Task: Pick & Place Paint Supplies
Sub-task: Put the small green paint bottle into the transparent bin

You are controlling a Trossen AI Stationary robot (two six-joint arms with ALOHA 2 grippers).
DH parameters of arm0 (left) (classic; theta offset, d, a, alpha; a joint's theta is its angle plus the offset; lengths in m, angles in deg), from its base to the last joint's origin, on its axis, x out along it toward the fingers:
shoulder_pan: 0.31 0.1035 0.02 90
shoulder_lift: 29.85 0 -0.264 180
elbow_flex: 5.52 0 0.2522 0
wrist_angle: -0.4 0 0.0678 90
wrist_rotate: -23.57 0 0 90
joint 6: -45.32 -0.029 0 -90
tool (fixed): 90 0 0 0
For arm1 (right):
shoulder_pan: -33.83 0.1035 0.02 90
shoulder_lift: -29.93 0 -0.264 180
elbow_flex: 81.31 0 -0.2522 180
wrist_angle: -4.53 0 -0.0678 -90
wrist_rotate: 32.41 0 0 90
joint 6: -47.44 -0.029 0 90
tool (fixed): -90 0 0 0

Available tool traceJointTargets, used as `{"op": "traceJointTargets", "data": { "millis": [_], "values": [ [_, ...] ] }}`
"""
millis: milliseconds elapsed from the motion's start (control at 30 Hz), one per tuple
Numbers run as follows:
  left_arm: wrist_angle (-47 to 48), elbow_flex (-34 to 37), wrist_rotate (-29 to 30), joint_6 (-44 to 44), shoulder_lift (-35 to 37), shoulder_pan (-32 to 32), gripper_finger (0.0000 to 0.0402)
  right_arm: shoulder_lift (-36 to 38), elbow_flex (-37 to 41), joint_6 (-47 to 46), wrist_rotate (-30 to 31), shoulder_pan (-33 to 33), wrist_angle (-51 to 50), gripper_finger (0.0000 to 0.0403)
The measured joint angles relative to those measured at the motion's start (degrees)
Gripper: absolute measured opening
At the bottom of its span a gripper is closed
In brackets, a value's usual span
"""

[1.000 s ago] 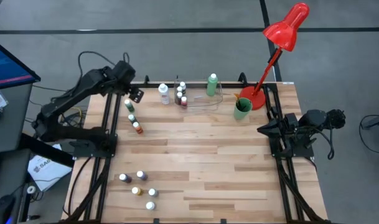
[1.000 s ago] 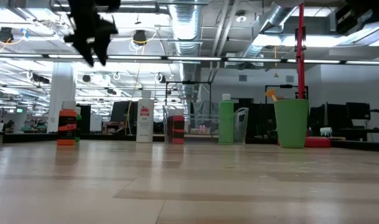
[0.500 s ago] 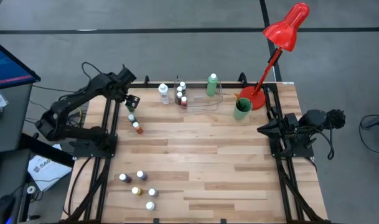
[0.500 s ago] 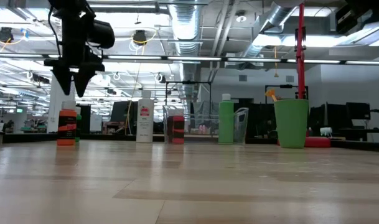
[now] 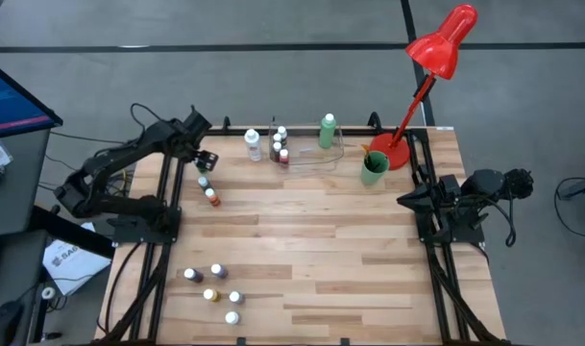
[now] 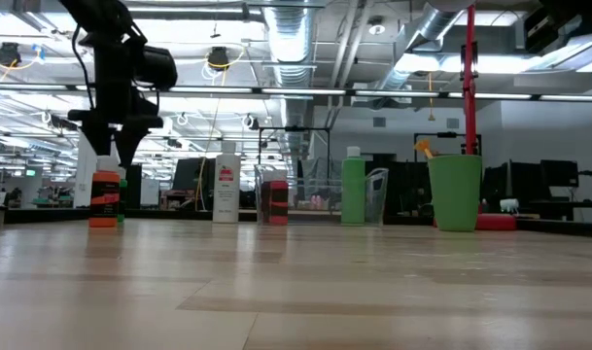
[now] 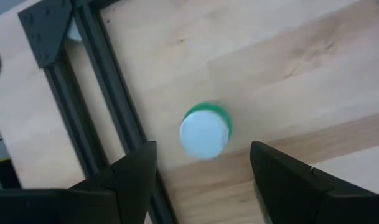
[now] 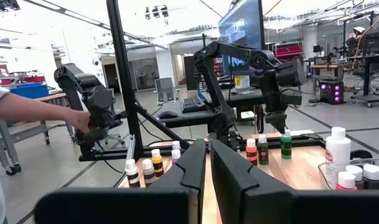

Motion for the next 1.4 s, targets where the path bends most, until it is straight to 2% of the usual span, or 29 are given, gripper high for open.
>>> {"op": "traceJointTargets", "data": {
  "millis": [167,467,800,967,1267,1400],
  "values": [
    [-3.8,1.6,0.0,-0.1,0.0,0.0,0.0241,0.0,0.0,0.0,0.0,0.0,0.0,0.0021],
    [-4.8,2.1,-0.2,-1.6,0.0,0.0,0.0239,0.0,0.0,0.0,0.0,0.0,0.0,0.0021],
    [-5.3,2.1,-1.9,-1.9,-4.7,0.2,0.0214,0.0,0.0,0.0,0.0,0.0,0.0,0.0021],
    [-5.2,2.1,-1.9,-1.9,-4.7,0.1,0.0187,0.0,0.0,0.0,0.0,0.0,0.0,0.0021],
    [-5.4,1.9,-2.0,-1.4,-4.5,0.1,0.0106,0.0,0.0,0.0,0.0,0.0,0.0,0.0021],
    [-5.1,1.6,-2.4,0.1,-4.6,0.1,0.0092,0.0,0.0,0.0,0.0,0.0,0.0,0.0021]
  ]
}}
